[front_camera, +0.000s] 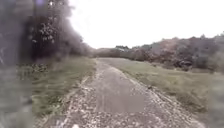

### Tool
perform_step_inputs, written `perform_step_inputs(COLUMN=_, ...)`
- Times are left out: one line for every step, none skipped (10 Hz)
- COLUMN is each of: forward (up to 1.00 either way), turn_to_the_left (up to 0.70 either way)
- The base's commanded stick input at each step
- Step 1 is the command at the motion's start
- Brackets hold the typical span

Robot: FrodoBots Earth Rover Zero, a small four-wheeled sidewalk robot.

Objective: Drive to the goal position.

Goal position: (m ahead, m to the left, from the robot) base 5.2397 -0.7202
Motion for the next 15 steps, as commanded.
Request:
perform_step_inputs(forward=1.0, turn_to_the_left=0.0)
perform_step_inputs(forward=1.0, turn_to_the_left=0.0)
perform_step_inputs(forward=1.0, turn_to_the_left=0.0)
perform_step_inputs(forward=1.0, turn_to_the_left=0.0)
perform_step_inputs(forward=1.0, turn_to_the_left=0.0)
perform_step_inputs(forward=1.0, turn_to_the_left=0.0)
perform_step_inputs(forward=1.0, turn_to_the_left=0.0)
perform_step_inputs(forward=1.0, turn_to_the_left=0.0)
perform_step_inputs(forward=1.0, turn_to_the_left=0.0)
perform_step_inputs(forward=1.0, turn_to_the_left=0.0)
perform_step_inputs(forward=1.0, turn_to_the_left=0.0)
perform_step_inputs(forward=1.0, turn_to_the_left=0.0)
perform_step_inputs(forward=1.0, turn_to_the_left=0.0)
perform_step_inputs(forward=1.0, turn_to_the_left=0.0)
perform_step_inputs(forward=1.0, turn_to_the_left=0.0)
